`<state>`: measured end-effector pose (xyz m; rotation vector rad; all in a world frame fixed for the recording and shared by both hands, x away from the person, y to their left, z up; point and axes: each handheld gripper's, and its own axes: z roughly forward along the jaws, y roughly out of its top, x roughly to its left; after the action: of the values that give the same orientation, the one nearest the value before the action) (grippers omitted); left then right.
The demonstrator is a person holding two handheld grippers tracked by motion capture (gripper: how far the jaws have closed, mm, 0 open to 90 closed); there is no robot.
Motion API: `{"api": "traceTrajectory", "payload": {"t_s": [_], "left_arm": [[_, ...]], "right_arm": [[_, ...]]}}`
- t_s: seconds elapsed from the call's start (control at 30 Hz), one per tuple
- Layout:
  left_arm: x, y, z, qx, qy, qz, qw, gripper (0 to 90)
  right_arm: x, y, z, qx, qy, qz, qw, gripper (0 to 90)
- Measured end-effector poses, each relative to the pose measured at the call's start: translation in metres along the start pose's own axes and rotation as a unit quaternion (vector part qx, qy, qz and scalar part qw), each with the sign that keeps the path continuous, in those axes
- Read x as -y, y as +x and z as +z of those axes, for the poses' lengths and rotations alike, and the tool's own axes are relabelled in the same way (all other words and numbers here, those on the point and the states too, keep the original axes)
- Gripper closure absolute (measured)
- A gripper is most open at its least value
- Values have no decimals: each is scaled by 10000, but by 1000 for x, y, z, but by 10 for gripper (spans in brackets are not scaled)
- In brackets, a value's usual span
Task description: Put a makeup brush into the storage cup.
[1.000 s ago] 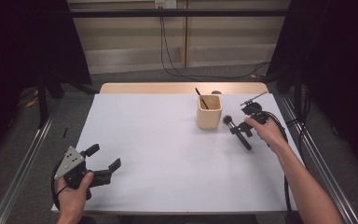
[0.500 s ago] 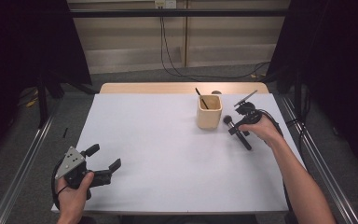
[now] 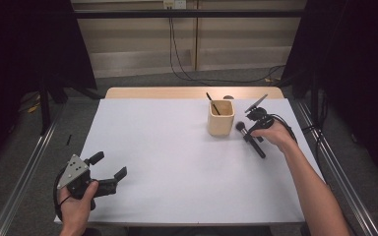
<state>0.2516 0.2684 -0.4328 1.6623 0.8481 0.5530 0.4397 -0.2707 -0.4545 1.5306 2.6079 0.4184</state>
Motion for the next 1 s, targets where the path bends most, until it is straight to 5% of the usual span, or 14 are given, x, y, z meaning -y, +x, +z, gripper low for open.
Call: {"api": "traceTrajectory", "payload": {"t_s": [0.27,0.5,1.0], "left_arm": [[0,0,0,14,3,2,10000,27],[1,1,0,13,7,0,10000,27],[1,1,0,5,31,-8,10000,27]], "right_arm": [[-5,3,1,158,212,-19,9996,620],[-9,0,1,166,354,226,9990,718],[-11,0,0,184,464,399,9980,726]]}}
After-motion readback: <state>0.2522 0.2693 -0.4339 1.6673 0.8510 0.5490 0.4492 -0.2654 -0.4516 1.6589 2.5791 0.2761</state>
